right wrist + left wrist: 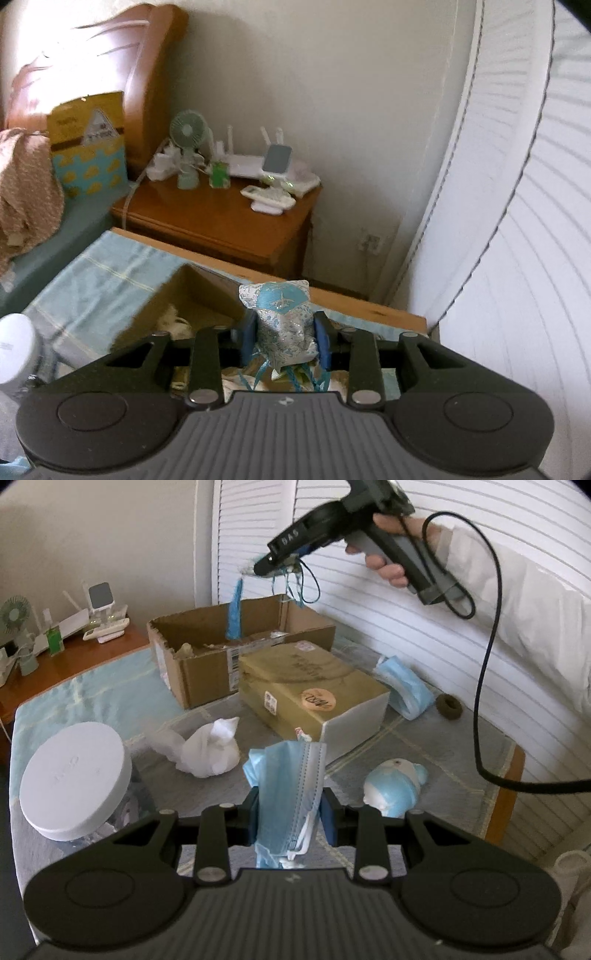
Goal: Organize soft objects
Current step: 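Lift the blue-white pouch with the right tool and drop it into the cardboard box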
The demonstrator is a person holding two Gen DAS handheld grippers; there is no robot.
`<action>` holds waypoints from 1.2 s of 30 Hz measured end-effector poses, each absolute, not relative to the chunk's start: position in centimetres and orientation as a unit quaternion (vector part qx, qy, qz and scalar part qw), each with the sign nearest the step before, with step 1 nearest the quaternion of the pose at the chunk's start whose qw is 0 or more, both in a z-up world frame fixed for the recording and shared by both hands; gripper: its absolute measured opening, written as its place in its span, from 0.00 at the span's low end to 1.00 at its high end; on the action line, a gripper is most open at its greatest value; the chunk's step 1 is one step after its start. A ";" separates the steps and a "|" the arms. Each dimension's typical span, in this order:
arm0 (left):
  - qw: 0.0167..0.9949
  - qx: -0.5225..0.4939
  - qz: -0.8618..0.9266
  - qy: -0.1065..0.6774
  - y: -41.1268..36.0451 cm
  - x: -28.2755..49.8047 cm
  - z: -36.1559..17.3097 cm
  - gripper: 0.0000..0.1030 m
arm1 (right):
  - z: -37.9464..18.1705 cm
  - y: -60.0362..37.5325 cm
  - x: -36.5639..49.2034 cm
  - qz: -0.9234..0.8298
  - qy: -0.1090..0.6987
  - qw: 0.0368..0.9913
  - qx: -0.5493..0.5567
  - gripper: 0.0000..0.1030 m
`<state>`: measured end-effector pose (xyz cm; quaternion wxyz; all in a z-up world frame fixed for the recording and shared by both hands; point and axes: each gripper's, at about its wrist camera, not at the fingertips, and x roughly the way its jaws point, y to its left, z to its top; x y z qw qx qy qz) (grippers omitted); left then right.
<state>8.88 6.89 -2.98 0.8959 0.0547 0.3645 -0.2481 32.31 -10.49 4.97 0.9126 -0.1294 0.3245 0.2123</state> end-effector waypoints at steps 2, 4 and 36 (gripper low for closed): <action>0.895 0.055 -0.247 0.367 6.9 9.0 -3.1 0.30 | 3.9 -10.9 33.1 0.197 0.325 0.916 -0.126 0.65; 0.894 0.056 -0.248 0.368 6.8 9.1 -3.1 0.30 | 3.2 -11.5 33.5 0.187 0.335 0.916 -0.112 0.66; 0.898 0.102 -0.252 0.346 4.4 14.6 1.9 0.31 | 1.0 -16.2 15.1 0.129 0.368 0.921 -0.016 1.00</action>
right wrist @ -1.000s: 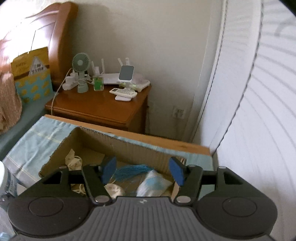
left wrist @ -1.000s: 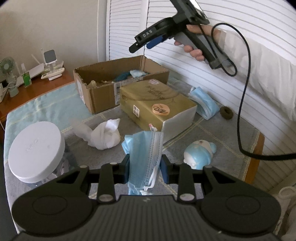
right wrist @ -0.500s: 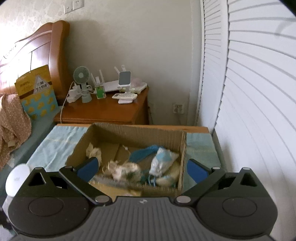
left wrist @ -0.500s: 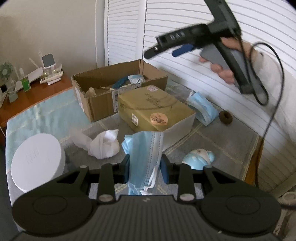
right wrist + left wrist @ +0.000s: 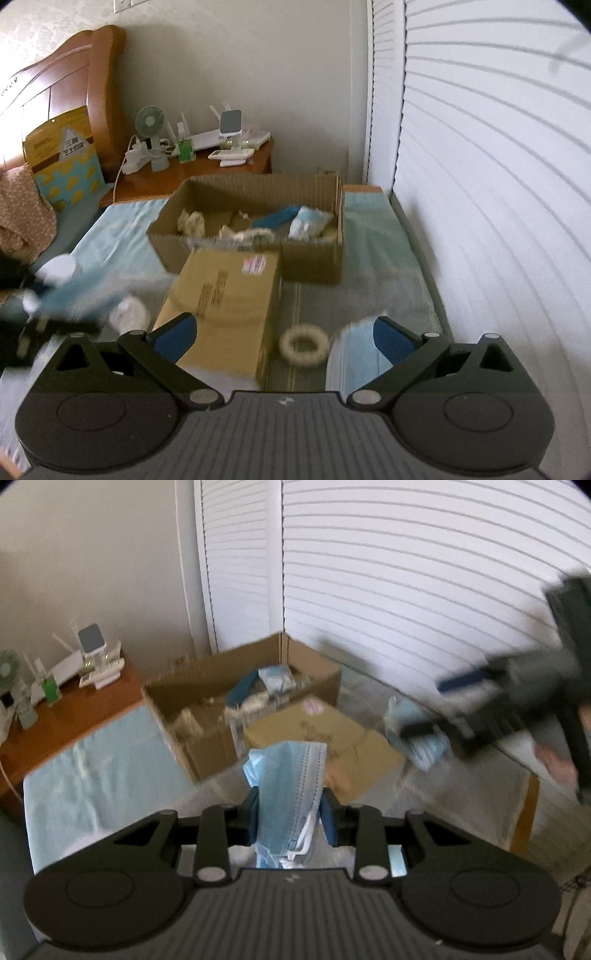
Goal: Organize soft objects
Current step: 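Lift the blue-white pouch with the right tool and drop it into the cardboard box, then lower the blue mask into the cardboard box and open the left tool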
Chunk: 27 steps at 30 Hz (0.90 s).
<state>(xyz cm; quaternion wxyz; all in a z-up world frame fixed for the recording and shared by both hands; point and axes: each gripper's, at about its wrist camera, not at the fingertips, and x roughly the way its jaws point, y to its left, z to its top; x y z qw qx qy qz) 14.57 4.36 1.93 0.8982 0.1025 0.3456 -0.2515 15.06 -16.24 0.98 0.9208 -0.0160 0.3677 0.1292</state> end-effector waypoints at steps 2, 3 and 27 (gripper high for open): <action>0.899 0.105 -0.251 0.343 4.0 16.1 2.4 0.31 | 0.8 -16.7 14.0 0.131 0.367 0.921 -0.011 1.00; 0.900 0.106 -0.250 0.340 3.8 17.0 2.8 0.31 | 0.7 -16.9 13.7 0.133 0.367 0.921 -0.008 1.00; 0.885 0.204 -0.242 0.342 -2.4 34.0 -0.4 0.53 | -0.1 -18.4 14.1 0.137 0.371 0.918 0.011 1.00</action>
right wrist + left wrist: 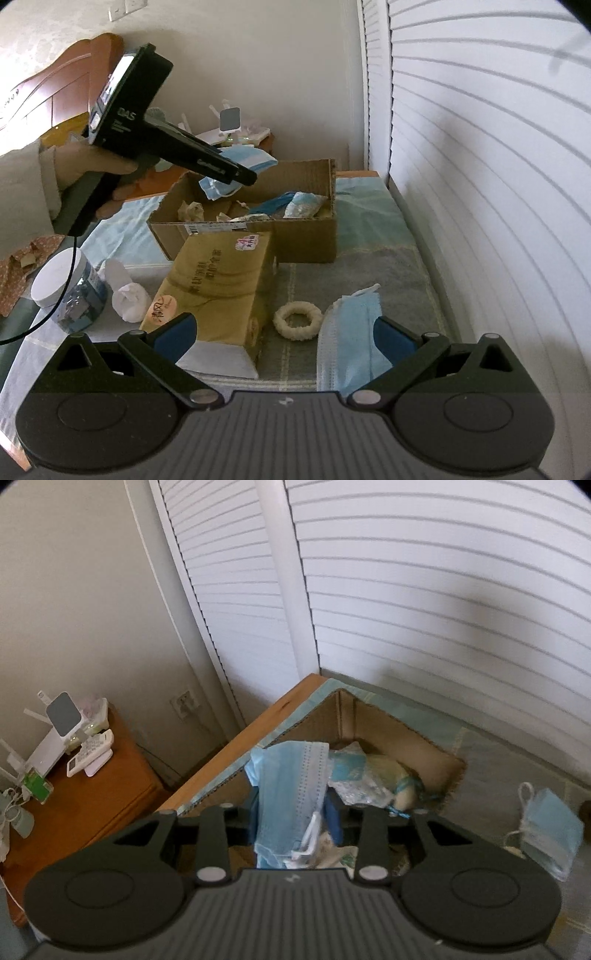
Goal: Organize soft objects
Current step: 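Lower the blue mask into the cardboard box and open the left tool, then withdraw both tools from the box back over the bed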
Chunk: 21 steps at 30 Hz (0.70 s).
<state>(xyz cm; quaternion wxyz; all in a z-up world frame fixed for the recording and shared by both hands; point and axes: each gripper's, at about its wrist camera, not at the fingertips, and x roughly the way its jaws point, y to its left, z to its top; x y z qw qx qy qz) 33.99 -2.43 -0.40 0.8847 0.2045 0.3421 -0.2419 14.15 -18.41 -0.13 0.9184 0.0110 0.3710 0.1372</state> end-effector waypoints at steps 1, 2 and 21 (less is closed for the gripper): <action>0.886 0.205 -0.235 0.343 -2.5 34.2 -0.6 0.62 | -0.2 -18.5 14.2 0.138 0.372 0.918 0.012 1.00; 0.889 0.203 -0.228 0.341 -2.5 34.3 -0.7 0.73 | -0.2 -18.5 14.3 0.138 0.372 0.918 0.014 1.00; 0.911 0.161 -0.208 0.318 -0.1 25.6 3.7 0.96 | 0.7 -19.0 12.5 0.127 0.355 0.926 -0.001 1.00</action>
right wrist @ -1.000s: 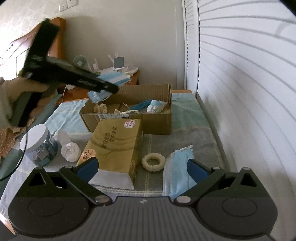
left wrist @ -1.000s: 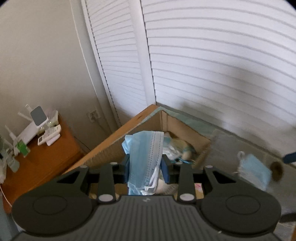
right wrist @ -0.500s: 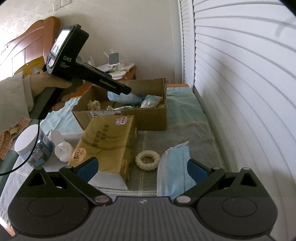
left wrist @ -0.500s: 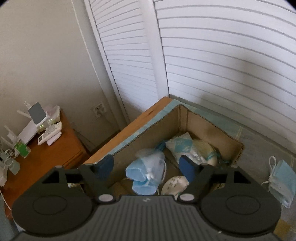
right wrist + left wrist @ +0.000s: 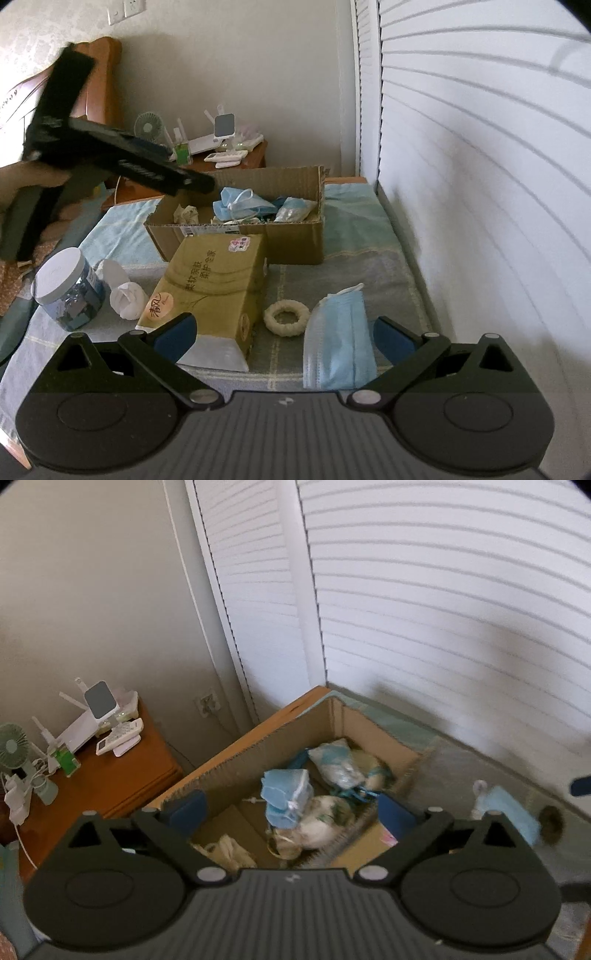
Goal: Organize soft objects
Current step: 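Withdraw both tools from the box back over the bed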
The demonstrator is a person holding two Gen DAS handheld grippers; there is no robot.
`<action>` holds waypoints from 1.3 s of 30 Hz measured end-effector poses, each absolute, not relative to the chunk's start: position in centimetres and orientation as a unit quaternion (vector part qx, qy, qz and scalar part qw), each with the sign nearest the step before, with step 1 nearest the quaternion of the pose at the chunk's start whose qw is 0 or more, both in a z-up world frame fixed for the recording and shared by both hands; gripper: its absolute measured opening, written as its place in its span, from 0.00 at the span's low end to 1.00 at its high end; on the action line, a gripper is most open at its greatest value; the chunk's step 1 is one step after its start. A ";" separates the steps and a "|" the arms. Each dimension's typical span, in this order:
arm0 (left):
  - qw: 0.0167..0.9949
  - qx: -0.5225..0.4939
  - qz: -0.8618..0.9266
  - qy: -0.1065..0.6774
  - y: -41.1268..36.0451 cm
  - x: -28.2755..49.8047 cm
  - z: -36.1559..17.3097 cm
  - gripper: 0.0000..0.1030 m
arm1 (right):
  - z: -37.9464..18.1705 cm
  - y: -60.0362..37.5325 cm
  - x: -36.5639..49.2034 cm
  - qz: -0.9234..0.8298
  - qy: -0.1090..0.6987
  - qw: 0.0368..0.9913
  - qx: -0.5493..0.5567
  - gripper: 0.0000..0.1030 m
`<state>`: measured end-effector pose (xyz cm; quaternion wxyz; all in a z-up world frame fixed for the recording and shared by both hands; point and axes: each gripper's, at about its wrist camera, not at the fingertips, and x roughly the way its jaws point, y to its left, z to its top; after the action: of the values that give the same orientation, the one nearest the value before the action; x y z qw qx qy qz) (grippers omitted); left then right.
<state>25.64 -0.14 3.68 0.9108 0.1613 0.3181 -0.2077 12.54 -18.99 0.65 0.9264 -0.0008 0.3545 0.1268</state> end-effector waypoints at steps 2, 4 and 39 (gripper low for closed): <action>0.913 0.153 -0.208 0.315 0.0 24.2 4.0 0.97 | 0.6 -19.0 12.0 0.124 0.338 0.933 -0.014 1.00; 0.916 0.144 -0.205 0.314 0.1 22.5 4.0 0.98 | 0.3 -18.9 11.6 0.116 0.338 0.933 -0.031 1.00; 0.908 0.063 -0.168 0.379 -3.4 8.9 -5.4 0.99 | -4.6 -22.3 7.4 0.062 0.378 0.922 -0.055 1.00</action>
<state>8.89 -3.41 -5.38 0.9080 0.0628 0.3787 -0.1679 7.36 -22.26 -4.62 0.9221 -0.0547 0.3782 0.0616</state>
